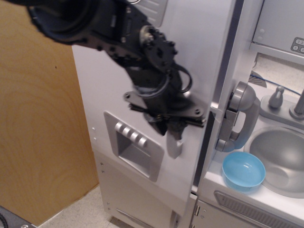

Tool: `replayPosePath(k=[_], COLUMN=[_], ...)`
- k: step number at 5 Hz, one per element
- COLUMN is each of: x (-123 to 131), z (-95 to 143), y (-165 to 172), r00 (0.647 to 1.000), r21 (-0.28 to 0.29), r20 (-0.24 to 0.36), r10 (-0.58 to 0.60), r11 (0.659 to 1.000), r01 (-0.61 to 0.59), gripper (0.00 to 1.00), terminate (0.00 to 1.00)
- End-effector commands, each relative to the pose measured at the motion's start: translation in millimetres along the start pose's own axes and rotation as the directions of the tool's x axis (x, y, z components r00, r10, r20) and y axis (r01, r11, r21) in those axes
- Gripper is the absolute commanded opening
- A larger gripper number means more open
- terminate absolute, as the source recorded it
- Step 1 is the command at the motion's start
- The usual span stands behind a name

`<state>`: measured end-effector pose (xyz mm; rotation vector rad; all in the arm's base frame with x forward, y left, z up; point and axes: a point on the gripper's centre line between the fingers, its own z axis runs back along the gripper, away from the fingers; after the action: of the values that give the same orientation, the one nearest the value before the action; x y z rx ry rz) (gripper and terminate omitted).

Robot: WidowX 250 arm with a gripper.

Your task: Open fridge

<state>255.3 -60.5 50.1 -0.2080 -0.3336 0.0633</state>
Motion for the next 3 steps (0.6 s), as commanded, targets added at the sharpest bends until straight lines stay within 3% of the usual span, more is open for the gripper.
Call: replayPosePath(k=[1, 2, 3], x=[-14, -27, -31], z=[16, 6, -4], y=[5, -12, -38], r00=[0.961, 0.919, 0.867], r21=[0.042, 0.096, 0.014], r20=[-0.191, -0.216, -0.263], r10=[-0.199, -0.329, -0.424], r11=[0.977, 0.930, 0.897], r01=[0.210, 0.356, 0.442], gripper=[1.00, 1.00, 1.00], terminate=[0.00, 0.00, 0.00])
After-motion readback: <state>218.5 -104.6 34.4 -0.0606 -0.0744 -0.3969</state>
